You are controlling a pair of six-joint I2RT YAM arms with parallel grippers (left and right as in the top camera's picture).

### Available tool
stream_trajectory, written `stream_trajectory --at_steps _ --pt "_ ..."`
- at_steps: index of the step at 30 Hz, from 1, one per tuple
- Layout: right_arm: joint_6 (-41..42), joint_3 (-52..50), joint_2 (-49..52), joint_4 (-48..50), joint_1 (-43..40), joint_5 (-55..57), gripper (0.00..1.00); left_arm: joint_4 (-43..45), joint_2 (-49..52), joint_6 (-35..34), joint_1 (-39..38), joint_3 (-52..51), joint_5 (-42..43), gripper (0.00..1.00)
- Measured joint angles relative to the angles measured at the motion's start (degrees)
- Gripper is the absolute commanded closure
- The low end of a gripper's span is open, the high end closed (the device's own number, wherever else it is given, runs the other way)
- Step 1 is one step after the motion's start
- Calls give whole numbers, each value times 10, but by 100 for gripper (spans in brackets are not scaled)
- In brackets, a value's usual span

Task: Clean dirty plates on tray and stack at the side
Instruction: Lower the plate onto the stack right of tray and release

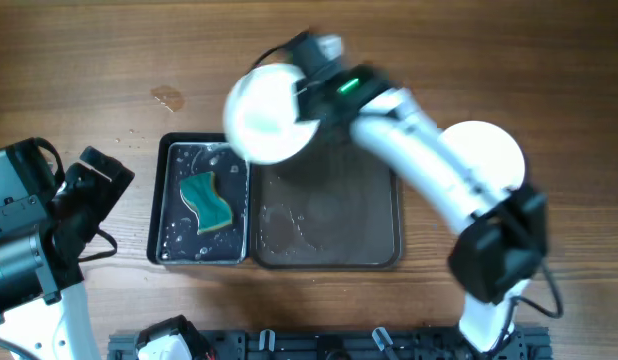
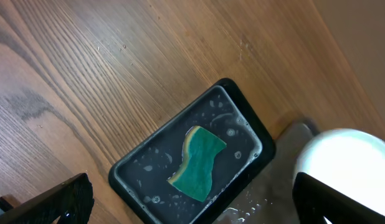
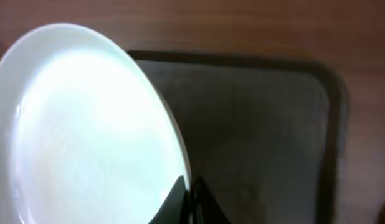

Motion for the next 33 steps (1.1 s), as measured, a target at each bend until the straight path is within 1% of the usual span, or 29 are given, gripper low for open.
stream_trajectory --at_steps 2,4,6,8,10,11,12,13,16,18,20,22,24,25,26,29,31,33 --pt "-1 0 -38 -40 -100 -94 96 0 0 0 0 0 0 0" --pt "-14 0 -94 -92 -186 -142 96 0 0 0 0 0 0 0" --pt "-32 1 -149 -152 -259 -161 96 0 0 0 0 0 0 0" --pt "-47 -2 -183 -183 -317 -171 96 0 0 0 0 0 0 0" --pt "-62 -33 -217 -185 -383 -177 96 0 0 0 0 0 0 0" --pt "-65 -49 -225 -184 -401 -178 96 0 0 0 0 0 0 0" --pt "-68 -76 -235 -175 -422 -179 96 0 0 0 0 0 0 0" --pt "-73 -141 -246 -160 -463 -181 96 0 0 0 0 0 0 0" --pt "-75 -306 -247 -59 -541 -194 95 0 0 0 0 0 0 0" --pt "-74 -397 -243 3 -581 -215 96 0 0 0 0 0 0 0" --pt "-75 -460 -242 39 -603 -221 96 0 0 0 0 0 0 0" --pt "-75 -489 -242 61 -602 -212 95 0 0 0 0 0 0 0" --pt "-75 -492 -242 69 -602 -201 61 0 0 0 0 0 0 0" --pt "-69 -492 -242 73 -602 -194 51 0 0 0 0 0 0 0" --pt "-64 -492 -242 75 -602 -184 49 0 0 0 0 0 0 0" --pt "-37 -492 -242 72 -602 -161 47 0 0 0 0 0 0 0" --pt "-40 -491 -252 58 -600 -176 47 0 0 0 0 0 0 0" --pt "-58 -484 -286 27 -589 -210 47 0 0 0 0 0 0 0"
